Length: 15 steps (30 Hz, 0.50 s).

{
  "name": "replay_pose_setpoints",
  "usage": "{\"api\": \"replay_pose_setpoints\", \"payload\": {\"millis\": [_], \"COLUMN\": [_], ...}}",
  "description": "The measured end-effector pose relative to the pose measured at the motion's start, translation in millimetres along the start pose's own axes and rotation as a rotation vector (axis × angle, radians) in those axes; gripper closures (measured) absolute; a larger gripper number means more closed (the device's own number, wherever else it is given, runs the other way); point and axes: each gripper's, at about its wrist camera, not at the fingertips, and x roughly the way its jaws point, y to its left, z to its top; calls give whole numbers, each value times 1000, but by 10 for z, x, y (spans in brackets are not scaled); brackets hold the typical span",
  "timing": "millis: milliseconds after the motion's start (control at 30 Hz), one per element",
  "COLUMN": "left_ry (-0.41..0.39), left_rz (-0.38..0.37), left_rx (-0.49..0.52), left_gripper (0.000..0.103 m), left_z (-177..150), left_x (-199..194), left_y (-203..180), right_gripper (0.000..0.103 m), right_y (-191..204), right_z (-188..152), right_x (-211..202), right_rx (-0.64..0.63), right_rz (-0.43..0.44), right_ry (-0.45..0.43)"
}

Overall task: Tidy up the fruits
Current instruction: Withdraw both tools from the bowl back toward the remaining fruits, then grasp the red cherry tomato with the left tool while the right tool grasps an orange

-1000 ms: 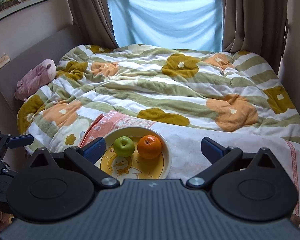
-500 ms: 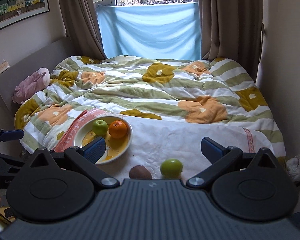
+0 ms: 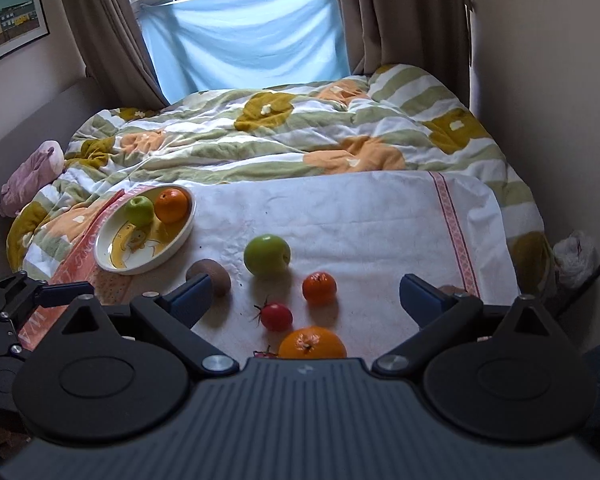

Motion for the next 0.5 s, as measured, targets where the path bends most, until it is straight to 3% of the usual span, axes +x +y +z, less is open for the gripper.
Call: {"api": "replay_pose_setpoints", "payload": {"millis": [433,500], "left_ry": [62,65], "left_rz": [-119,-126], "left_rx": [118,129], "left_gripper": [18,26], "left_z": [-299,-315], "left_x": [796,865], "left_y": [-304,-329], "right_gripper": [0,0], "right_y": [-84,-93], "right_z": [-600,-636], "right_x": [556,620], "right_rx": [79,84], "right_rz": [-19,-25], "right_ry": [58,58]}}
